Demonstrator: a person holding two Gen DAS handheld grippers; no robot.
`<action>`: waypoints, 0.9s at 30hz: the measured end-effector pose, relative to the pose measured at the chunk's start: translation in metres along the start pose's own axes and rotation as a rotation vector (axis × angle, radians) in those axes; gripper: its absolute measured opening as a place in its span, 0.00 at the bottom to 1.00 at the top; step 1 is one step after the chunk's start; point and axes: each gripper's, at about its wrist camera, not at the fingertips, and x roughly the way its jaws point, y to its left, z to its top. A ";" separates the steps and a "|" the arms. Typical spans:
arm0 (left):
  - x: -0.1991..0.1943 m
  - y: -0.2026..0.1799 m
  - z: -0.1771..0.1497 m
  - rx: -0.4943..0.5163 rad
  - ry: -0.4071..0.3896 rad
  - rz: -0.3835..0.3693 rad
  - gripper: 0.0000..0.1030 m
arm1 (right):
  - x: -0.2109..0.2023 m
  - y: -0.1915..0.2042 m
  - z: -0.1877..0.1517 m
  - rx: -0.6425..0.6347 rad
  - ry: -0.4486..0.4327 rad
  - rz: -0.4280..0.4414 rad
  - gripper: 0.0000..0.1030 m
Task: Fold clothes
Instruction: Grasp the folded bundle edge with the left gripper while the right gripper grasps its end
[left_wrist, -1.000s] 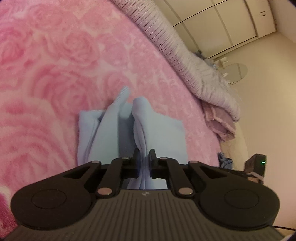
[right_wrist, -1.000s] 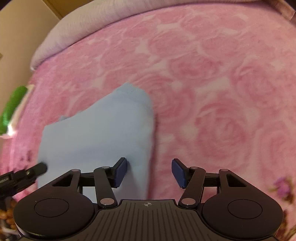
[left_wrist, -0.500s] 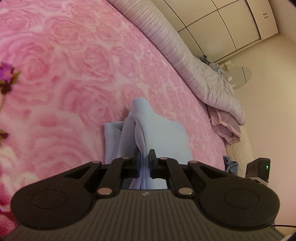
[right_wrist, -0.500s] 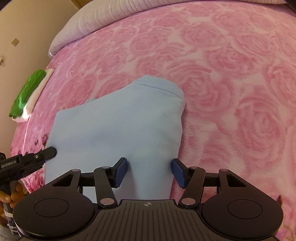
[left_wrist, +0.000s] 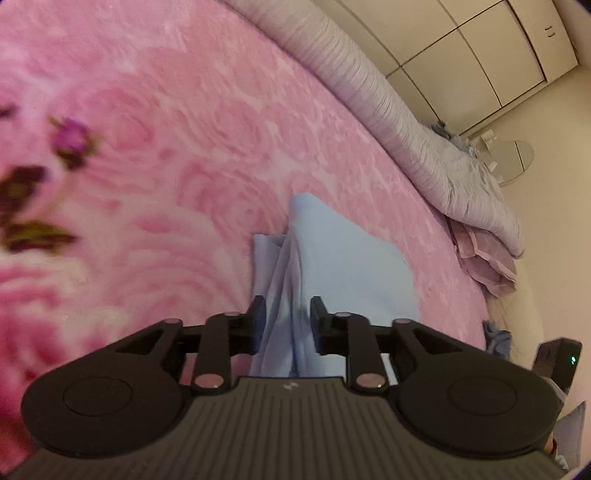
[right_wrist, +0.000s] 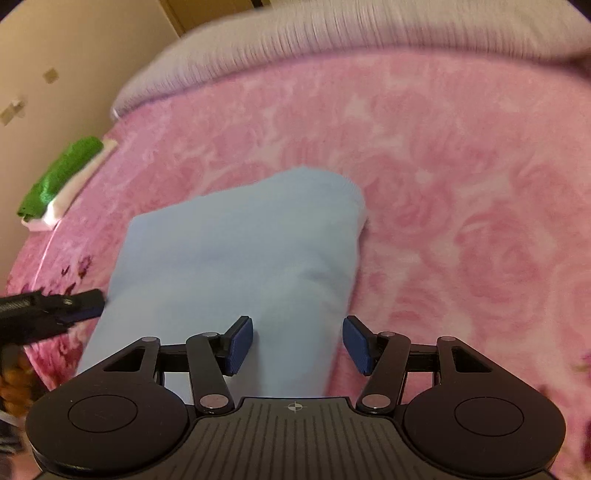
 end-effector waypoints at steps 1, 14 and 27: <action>-0.011 0.002 -0.009 -0.020 -0.003 -0.016 0.24 | -0.009 0.003 -0.008 -0.028 -0.027 -0.006 0.56; -0.040 0.037 -0.099 -0.421 -0.019 -0.161 0.31 | -0.058 0.065 -0.097 -0.439 -0.174 -0.103 0.56; -0.026 0.042 -0.099 -0.491 -0.127 -0.179 0.27 | -0.017 0.100 -0.129 -0.635 -0.186 -0.279 0.31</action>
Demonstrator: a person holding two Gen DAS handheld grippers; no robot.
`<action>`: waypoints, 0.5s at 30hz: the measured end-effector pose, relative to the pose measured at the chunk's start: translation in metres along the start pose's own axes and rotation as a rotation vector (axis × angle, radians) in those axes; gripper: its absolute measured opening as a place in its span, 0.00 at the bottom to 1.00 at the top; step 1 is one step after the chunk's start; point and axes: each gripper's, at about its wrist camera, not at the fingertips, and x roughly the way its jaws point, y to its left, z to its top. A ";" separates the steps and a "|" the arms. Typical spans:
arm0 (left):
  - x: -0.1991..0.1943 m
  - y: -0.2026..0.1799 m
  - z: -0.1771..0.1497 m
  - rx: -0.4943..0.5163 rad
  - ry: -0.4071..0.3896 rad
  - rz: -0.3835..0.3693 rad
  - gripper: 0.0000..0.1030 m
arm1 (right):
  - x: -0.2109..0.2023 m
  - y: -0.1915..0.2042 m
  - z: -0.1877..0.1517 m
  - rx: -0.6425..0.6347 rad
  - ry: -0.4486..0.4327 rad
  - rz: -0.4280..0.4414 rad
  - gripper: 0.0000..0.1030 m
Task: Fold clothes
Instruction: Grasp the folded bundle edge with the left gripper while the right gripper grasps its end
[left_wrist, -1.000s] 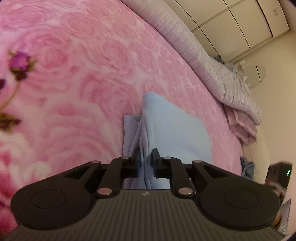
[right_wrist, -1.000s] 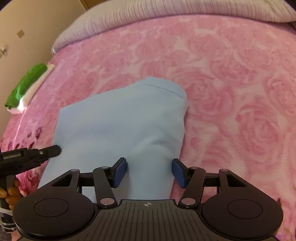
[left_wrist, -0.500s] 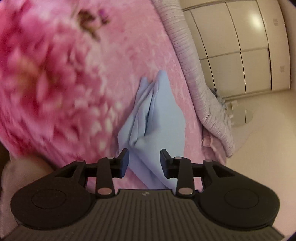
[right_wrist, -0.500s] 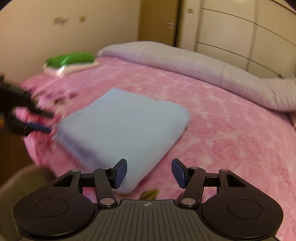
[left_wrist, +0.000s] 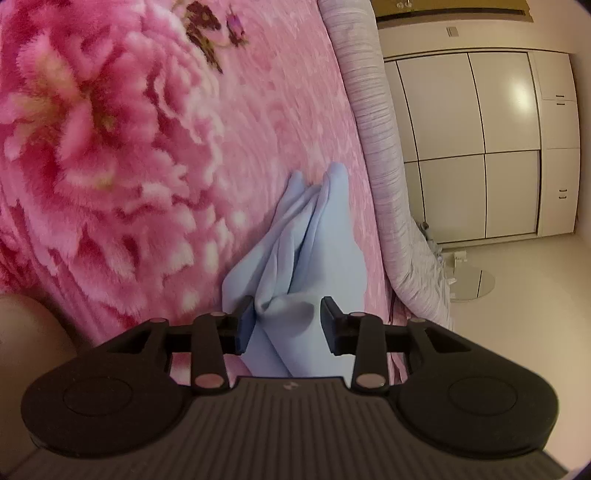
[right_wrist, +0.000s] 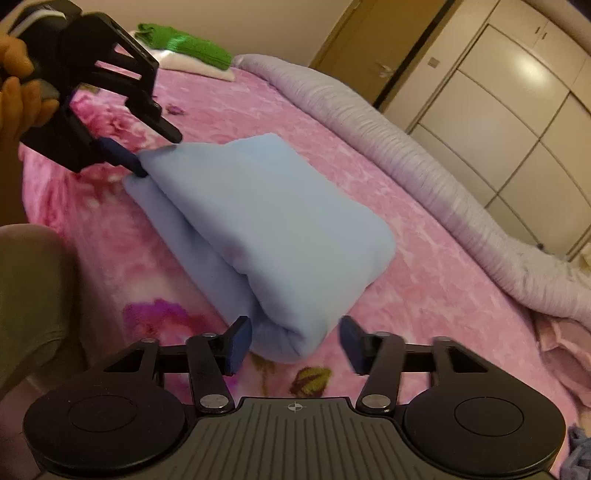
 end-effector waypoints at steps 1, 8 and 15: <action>0.001 -0.002 -0.001 0.020 -0.003 -0.003 0.19 | 0.002 -0.002 0.001 0.017 0.000 -0.001 0.25; -0.026 -0.018 -0.014 0.289 -0.077 -0.029 0.09 | 0.009 0.003 -0.002 -0.049 -0.001 -0.011 0.18; -0.014 0.001 -0.027 0.372 -0.087 0.080 0.10 | 0.016 0.022 -0.008 -0.199 0.007 -0.034 0.17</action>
